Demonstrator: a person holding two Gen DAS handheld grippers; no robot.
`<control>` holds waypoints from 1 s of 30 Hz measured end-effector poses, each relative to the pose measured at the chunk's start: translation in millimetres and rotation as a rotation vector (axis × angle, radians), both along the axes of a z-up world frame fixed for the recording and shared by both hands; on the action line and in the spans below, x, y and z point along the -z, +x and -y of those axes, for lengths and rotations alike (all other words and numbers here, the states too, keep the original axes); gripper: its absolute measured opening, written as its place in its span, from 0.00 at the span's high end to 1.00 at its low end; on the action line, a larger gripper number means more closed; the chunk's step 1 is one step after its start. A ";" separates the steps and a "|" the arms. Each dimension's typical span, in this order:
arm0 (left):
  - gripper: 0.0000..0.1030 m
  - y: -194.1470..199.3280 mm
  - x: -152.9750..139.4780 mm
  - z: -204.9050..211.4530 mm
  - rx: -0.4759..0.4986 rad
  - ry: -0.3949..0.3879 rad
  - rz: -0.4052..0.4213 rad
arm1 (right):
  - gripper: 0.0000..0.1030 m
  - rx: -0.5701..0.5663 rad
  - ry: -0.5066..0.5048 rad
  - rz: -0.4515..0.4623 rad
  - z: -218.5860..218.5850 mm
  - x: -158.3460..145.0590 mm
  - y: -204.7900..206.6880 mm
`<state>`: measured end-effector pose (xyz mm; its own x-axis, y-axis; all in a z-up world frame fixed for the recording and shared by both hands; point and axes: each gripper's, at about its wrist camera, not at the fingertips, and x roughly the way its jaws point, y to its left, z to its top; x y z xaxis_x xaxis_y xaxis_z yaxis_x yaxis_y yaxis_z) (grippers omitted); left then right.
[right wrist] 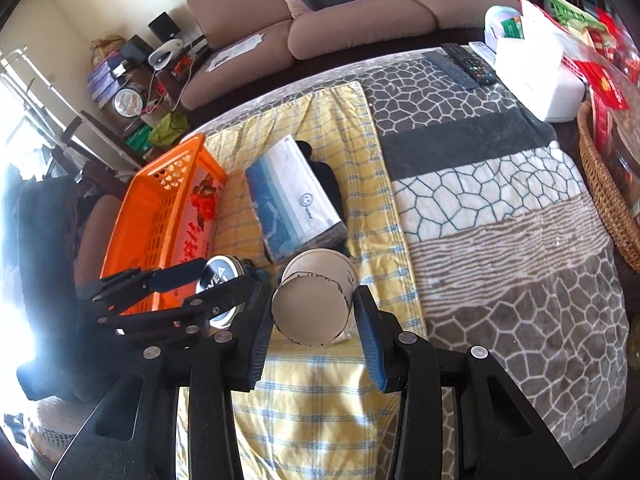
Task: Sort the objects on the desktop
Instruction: 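Carry the cup in the right gripper while the left carries the tin over the orange basket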
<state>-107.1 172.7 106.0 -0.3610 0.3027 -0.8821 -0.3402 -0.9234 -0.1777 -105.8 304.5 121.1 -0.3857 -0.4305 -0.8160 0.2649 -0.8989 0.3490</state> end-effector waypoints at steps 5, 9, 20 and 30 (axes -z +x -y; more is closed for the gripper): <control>0.47 4.7 -20.9 70.1 -0.076 0.000 -0.030 | 0.60 -0.053 -0.008 -0.017 44.3 -19.4 10.5; 0.47 6.2 -16.5 132.8 -0.156 -0.019 -0.027 | 0.60 -0.110 -0.008 -0.027 88.6 -29.6 17.0; 0.47 9.1 30.0 240.4 -0.268 -0.056 0.039 | 0.60 -0.280 0.054 0.006 222.8 -8.4 25.0; 0.47 1.1 49.7 255.9 -0.259 -0.063 0.058 | 0.60 -0.334 0.126 0.070 272.3 34.6 17.9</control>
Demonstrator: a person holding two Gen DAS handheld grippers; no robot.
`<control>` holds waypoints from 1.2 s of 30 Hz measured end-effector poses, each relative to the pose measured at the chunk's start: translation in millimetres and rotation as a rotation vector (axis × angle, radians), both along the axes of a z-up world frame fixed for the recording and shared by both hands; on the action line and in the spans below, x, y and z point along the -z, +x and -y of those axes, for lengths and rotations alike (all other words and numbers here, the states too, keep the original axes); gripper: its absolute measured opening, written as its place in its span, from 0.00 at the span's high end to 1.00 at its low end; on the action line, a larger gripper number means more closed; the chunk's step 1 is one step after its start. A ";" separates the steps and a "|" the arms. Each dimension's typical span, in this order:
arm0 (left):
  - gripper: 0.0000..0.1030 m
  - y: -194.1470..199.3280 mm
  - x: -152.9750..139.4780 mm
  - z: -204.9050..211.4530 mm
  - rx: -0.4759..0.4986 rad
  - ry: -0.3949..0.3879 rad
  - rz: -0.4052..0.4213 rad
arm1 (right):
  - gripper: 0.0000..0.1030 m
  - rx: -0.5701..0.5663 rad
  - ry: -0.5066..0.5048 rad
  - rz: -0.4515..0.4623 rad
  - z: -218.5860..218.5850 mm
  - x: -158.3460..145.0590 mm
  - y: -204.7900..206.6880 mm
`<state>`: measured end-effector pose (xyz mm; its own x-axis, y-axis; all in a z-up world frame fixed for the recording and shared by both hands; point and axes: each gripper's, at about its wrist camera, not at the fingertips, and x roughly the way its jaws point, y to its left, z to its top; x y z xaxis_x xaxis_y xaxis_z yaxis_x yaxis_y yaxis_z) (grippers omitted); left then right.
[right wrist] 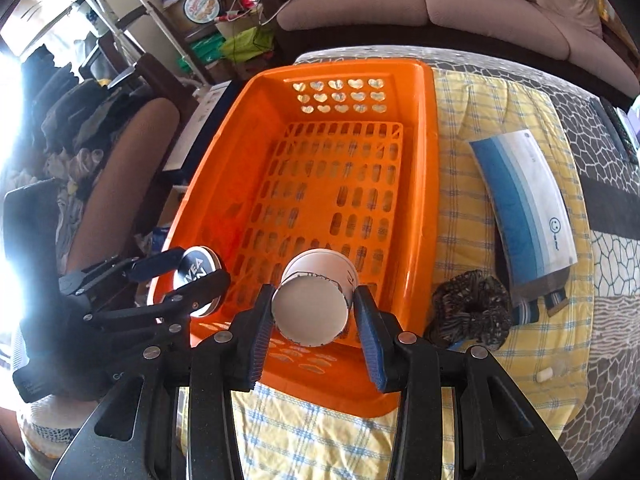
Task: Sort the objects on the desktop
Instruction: 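Carry the cup in the right gripper while the left carries the tin over the orange basket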
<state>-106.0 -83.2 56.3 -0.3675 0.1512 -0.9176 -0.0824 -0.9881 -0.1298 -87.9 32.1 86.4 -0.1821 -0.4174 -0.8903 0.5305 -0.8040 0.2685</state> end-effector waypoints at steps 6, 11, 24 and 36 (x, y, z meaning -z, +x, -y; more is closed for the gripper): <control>0.47 -2.0 9.0 3.1 -0.002 0.010 0.012 | 0.60 -0.025 0.051 -0.003 13.4 16.7 -0.4; 0.47 -1.9 11.0 4.3 0.000 0.009 0.011 | 0.60 -0.033 0.073 -0.010 18.7 23.5 0.4; 0.47 -3.3 16.7 6.4 -0.007 0.018 0.020 | 0.60 -0.044 0.110 -0.012 26.6 36.6 1.8; 0.47 -3.9 19.0 3.5 -0.006 0.021 0.024 | 0.60 -0.047 0.162 -0.007 28.3 53.9 -2.5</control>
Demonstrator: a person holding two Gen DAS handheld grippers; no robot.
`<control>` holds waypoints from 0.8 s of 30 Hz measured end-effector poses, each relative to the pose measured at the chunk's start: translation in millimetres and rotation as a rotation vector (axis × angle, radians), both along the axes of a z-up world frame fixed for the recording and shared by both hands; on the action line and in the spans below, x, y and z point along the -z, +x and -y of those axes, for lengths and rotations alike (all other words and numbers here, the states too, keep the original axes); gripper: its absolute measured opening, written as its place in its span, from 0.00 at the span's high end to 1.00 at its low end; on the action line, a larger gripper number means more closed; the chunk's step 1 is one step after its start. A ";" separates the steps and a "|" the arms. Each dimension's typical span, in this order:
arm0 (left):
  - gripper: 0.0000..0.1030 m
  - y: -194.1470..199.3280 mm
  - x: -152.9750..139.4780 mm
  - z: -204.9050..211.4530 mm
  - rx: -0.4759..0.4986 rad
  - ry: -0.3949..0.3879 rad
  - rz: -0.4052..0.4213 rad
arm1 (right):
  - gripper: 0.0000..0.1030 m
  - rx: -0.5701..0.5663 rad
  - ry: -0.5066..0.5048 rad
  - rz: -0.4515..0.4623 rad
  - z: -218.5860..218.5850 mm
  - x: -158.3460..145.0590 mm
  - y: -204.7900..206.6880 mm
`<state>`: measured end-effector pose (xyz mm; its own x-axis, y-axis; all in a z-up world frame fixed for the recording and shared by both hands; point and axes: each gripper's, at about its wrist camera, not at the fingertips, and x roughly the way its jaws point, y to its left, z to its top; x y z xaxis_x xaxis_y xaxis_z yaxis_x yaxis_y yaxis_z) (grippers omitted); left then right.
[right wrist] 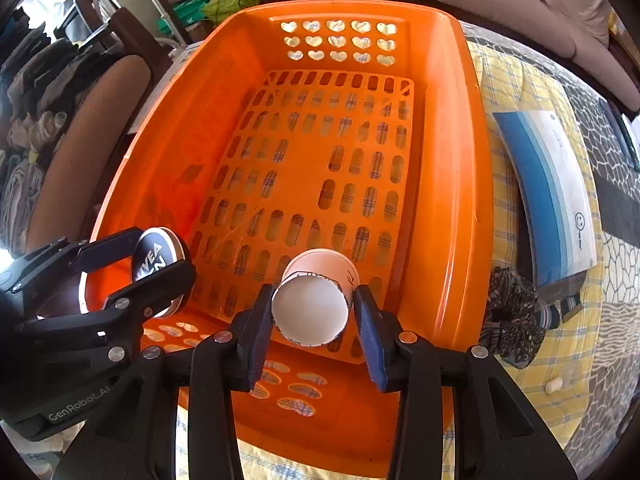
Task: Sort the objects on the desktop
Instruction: 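Open the right gripper to drop the cup while the left gripper releases the tin into the basket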
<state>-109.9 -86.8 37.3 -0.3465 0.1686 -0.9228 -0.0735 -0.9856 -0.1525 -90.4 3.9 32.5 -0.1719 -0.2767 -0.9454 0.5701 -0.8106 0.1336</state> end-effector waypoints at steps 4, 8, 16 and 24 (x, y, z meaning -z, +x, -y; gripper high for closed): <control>0.47 -0.1 -0.2 0.3 -0.002 0.003 0.002 | 0.58 -0.005 0.012 -0.010 0.5 0.4 -0.7; 0.47 0.0 -0.4 0.1 -0.004 0.000 0.003 | 0.49 0.004 0.009 -0.034 -5.1 -4.9 -0.9; 0.47 -0.8 4.6 -9.3 0.002 -0.012 0.009 | 0.48 0.016 -0.042 -0.073 -21.5 -31.1 2.7; 0.47 -3.8 9.9 -26.5 0.023 -0.081 -0.004 | 0.48 0.009 -0.054 -0.117 -35.0 -44.9 14.4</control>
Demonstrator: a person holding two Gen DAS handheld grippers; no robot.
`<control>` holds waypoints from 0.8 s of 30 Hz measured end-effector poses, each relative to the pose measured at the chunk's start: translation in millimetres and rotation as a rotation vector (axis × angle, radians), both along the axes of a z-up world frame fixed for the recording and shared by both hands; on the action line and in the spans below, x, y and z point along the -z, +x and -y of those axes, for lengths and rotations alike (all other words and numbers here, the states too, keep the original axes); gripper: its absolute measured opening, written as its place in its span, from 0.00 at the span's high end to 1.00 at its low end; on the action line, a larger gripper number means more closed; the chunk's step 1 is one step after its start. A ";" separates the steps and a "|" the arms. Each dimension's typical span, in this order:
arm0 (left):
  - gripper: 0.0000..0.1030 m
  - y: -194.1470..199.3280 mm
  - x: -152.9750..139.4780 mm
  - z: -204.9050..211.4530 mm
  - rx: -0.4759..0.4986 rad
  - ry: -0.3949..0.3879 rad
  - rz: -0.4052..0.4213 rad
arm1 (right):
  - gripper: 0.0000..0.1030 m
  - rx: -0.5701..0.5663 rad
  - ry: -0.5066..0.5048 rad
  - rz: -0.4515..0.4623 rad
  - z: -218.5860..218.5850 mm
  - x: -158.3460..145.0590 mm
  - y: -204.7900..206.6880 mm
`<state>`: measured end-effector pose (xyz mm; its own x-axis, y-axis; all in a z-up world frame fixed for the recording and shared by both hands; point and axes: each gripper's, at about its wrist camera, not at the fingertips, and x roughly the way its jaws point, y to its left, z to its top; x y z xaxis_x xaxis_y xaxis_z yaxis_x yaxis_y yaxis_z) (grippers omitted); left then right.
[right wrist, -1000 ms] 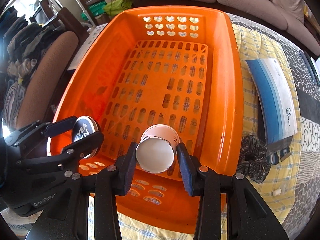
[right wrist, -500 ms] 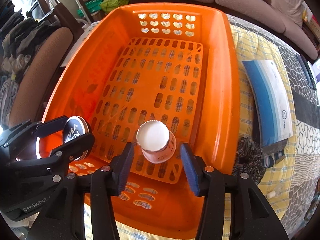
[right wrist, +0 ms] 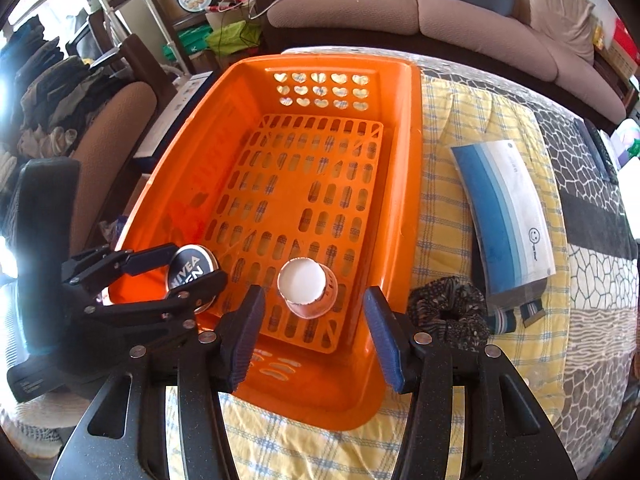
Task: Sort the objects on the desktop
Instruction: 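Open the right gripper to drop the cup while the left gripper releases the tin into the basket, then lift both grippers up and away from the orange basket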
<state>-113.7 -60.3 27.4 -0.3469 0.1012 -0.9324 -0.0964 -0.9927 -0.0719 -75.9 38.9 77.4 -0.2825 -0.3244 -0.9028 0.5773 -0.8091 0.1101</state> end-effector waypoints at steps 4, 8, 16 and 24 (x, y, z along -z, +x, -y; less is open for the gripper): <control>0.47 -0.8 0.5 -2.5 -0.008 -0.011 -0.002 | 0.48 0.006 -0.004 0.008 -7.7 2.5 -1.0; 0.46 -0.1 0.9 -3.0 -0.023 -0.020 -0.004 | 0.48 0.015 -0.010 0.016 -13.6 4.4 -2.4; 0.40 3.0 -5.2 1.0 -0.052 -0.018 -0.015 | 0.48 0.014 -0.015 0.018 -16.3 3.4 0.8; 0.33 12.4 -18.0 3.3 -0.059 -0.008 -0.035 | 0.48 0.020 -0.024 0.014 -19.7 -3.5 6.7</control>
